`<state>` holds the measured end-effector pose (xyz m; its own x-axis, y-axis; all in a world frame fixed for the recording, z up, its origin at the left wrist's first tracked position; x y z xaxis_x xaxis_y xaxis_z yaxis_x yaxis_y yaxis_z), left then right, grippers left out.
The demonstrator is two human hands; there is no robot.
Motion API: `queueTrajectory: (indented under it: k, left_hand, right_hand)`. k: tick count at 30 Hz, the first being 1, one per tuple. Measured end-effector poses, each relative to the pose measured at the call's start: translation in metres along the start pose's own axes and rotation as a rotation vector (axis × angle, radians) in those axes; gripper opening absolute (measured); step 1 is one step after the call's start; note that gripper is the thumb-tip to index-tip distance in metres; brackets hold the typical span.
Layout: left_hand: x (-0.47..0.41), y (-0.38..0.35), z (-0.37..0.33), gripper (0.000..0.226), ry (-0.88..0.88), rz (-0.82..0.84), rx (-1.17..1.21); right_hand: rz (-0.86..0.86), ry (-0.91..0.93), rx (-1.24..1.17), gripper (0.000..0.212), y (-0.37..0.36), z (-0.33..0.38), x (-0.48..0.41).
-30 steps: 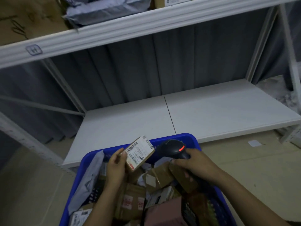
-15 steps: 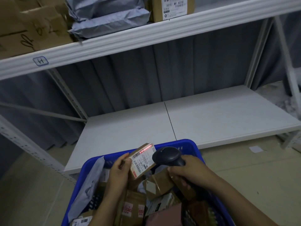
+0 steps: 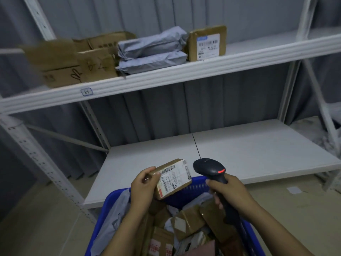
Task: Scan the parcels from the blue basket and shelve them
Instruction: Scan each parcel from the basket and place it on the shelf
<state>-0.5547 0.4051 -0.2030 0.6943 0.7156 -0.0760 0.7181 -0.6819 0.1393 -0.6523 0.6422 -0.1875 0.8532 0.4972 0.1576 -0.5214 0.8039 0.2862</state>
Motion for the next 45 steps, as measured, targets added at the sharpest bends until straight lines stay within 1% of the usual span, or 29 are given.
queueTrajectory:
  k: [4,8,11,16,20,24,27,29,32,36,38,40,42,45]
  left_hand:
    - [-0.006,0.027,-0.045,0.022,-0.120,-0.031,-0.004]
    - [-0.018,0.068,-0.091,0.019,-0.229,-0.097,0.027]
    - [-0.030,0.103,-0.131,0.026,-0.318,-0.137,0.061]
    - [-0.050,0.152,-0.203,0.040,-0.514,-0.189,0.075]
    - [-0.067,0.170,-0.258,0.058,-0.749,-0.248,-0.099]
    - [-0.104,0.173,-0.296,0.060,-0.938,-0.250,-0.282]
    - [-0.131,0.164,-0.317,0.059,-0.998,-0.324,-0.412]
    - [-0.148,0.154,-0.327,0.056,-1.018,-0.330,-0.494]
    - [-0.172,0.135,-0.335,0.057,-1.066,-0.283,-0.669]
    - [-0.200,0.119,-0.325,0.055,-1.180,-0.206,-0.946]
    - [-0.213,0.119,-0.315,0.054,-1.243,-0.213,-1.024]
    - [-0.224,0.120,-0.305,0.057,-1.252,-0.251,-1.064]
    - [-0.230,0.122,-0.300,0.064,-1.204,-0.263,-1.141]
    - [-0.234,0.120,-0.302,0.076,-1.059,-0.161,-1.231]
  right_hand:
    - [-0.045,0.031,-0.039,0.024,-0.013,0.030,0.004]
    - [-0.050,0.112,-0.085,0.020,-0.032,0.090,0.003]
    - [-0.029,0.184,-0.104,0.018,-0.049,0.143,0.000]
    - [-0.027,0.291,-0.067,0.025,-0.075,0.225,-0.001]
    - [-0.066,0.383,-0.078,0.022,-0.077,0.278,-0.004]
    - [-0.117,0.439,-0.113,0.018,-0.066,0.316,-0.018]
    - [-0.143,0.450,-0.165,0.016,-0.058,0.335,-0.034]
    - [-0.153,0.439,-0.204,0.015,-0.054,0.343,-0.045]
    - [-0.153,0.417,-0.223,0.015,-0.049,0.347,-0.059]
    - [-0.164,0.424,-0.186,0.015,-0.043,0.347,-0.072]
    - [-0.169,0.431,-0.176,0.014,-0.040,0.346,-0.077]
    - [-0.178,0.429,-0.173,0.013,-0.037,0.344,-0.083]
    - [-0.184,0.422,-0.170,0.014,-0.035,0.343,-0.088]
    - [-0.182,0.406,-0.177,0.016,-0.036,0.341,-0.093]
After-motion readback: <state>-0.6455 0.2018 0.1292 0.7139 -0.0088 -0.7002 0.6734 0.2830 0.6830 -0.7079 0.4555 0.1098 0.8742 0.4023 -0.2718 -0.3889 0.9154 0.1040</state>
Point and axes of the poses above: each hand's wrist, its own x-axis away from the middle knuckle, its own y-axis out of the back of the hand, z = x × y, the point moved 1 cm from there along -x, towards the middle knuckle, and after that the axes turned 6 degrees about x, right-handed, at the moved point
